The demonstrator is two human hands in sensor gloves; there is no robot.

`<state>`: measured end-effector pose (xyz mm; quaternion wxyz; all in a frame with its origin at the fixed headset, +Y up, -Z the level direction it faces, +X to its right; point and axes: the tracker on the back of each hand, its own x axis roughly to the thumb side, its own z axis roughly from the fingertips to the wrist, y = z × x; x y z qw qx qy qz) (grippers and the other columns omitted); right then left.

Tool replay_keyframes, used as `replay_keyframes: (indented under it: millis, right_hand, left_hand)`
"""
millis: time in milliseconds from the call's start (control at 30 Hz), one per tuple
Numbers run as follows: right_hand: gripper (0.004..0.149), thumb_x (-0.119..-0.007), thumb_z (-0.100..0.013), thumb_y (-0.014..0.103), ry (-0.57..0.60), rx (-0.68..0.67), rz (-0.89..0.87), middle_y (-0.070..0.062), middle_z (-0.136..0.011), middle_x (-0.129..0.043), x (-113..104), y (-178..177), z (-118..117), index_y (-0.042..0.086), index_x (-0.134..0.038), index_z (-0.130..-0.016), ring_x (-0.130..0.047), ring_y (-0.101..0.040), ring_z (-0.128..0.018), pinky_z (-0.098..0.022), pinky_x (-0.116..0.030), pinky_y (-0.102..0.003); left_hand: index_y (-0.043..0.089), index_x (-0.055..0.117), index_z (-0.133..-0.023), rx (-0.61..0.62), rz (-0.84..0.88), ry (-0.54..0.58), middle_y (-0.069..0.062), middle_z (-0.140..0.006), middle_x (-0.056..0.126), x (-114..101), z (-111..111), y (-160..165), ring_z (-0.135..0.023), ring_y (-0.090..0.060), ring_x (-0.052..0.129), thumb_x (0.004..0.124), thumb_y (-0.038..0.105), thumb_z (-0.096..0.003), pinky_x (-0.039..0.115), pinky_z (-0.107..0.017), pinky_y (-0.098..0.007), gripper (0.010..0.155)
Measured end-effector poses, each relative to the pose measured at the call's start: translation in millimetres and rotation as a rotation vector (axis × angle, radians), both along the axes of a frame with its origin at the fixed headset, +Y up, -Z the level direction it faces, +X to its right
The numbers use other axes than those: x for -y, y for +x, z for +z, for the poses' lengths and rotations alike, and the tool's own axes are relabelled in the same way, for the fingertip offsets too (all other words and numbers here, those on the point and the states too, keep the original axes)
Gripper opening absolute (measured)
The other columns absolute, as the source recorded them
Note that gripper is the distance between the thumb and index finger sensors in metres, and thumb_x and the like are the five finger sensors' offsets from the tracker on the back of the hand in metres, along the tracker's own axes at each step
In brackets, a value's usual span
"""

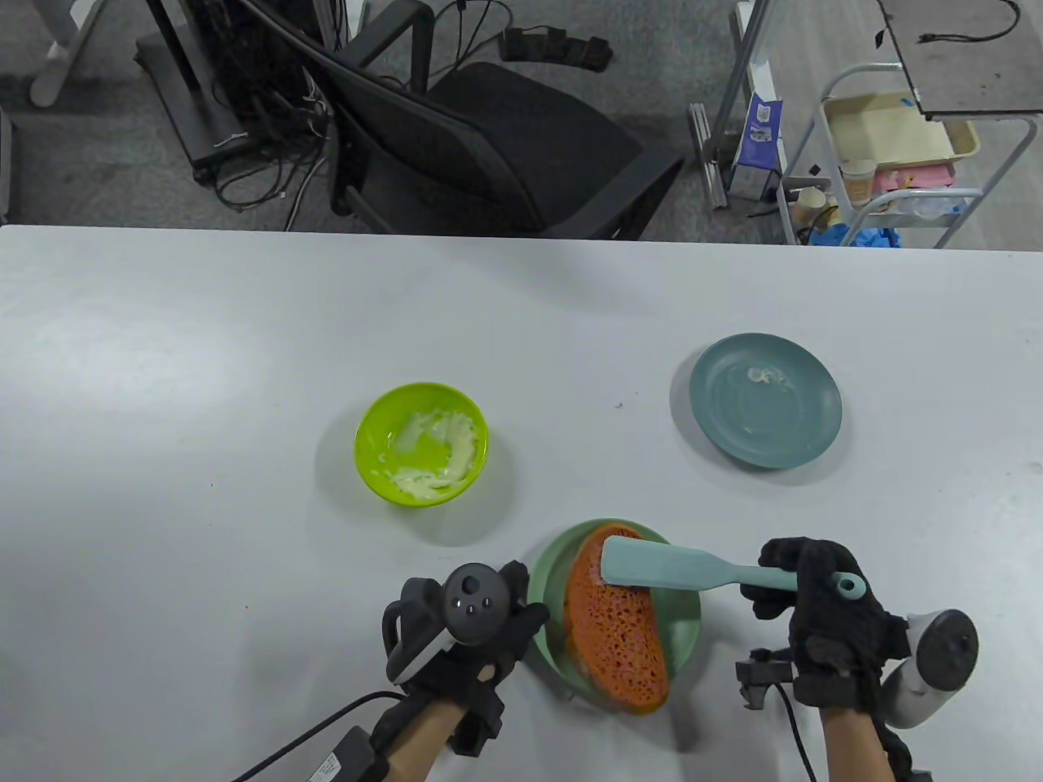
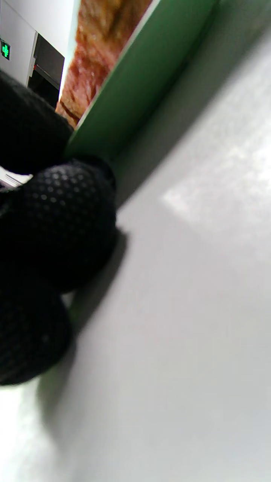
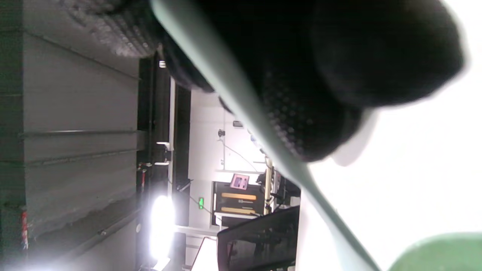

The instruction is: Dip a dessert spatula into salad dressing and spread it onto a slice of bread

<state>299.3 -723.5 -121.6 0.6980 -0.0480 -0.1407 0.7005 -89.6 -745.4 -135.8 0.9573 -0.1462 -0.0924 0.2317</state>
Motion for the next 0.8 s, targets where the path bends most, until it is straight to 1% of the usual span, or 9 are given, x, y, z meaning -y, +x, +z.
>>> replay_keyframes:
  millis: [267,500,600,667,800]
  right_hand:
    - [0.038,-0.070,-0.046,0.049,0.048,0.103,0.037,-0.014,-0.064,-0.092,-14,12,7,0.019,-0.085,-0.066,-0.099,-0.039,-0.029,-0.017,-0.087,-0.041]
    - [0.039,-0.070,-0.046,0.048,0.074,0.113,0.028,-0.015,-0.063,-0.092,-16,15,10,0.018,-0.085,-0.065,-0.099,-0.040,-0.028,-0.016,-0.087,-0.042]
    - [0.039,-0.071,-0.046,0.049,0.085,0.079,-0.005,-0.015,-0.063,-0.092,-15,12,10,0.018,-0.085,-0.066,-0.100,-0.040,-0.028,-0.015,-0.089,-0.042]
    - [0.039,-0.072,-0.046,0.049,0.093,0.006,-0.056,-0.016,-0.063,-0.092,-12,6,8,0.017,-0.085,-0.066,-0.101,-0.040,-0.028,-0.015,-0.090,-0.042]
    - [0.040,-0.076,-0.046,0.048,0.072,-0.073,-0.092,-0.018,-0.063,-0.093,-6,-9,5,0.016,-0.085,-0.067,-0.102,-0.041,-0.028,-0.014,-0.091,-0.042]
  left_hand:
    - [0.008,0.070,-0.100,0.003,0.005,-0.005,0.009,-0.062,0.099,0,0,0,-0.035,-0.003,0.105,0.083,0.049,-0.0531,0.091,-0.028,-0.027,0.063]
    - [0.008,0.071,-0.100,0.003,0.001,-0.003,0.009,-0.063,0.099,0,0,0,-0.035,-0.003,0.105,0.082,0.049,-0.0532,0.091,-0.028,-0.027,0.063]
    - [0.008,0.070,-0.100,0.005,0.002,-0.004,0.009,-0.063,0.099,0,0,0,-0.035,-0.003,0.105,0.082,0.049,-0.0533,0.091,-0.028,-0.027,0.063]
    - [0.008,0.070,-0.100,0.008,0.002,-0.005,0.009,-0.063,0.099,0,0,0,-0.035,-0.003,0.105,0.082,0.049,-0.0534,0.091,-0.028,-0.027,0.063]
    - [0.008,0.070,-0.100,0.012,0.004,-0.008,0.009,-0.063,0.099,0,0,0,-0.035,-0.003,0.105,0.082,0.049,-0.0536,0.091,-0.029,-0.027,0.063]
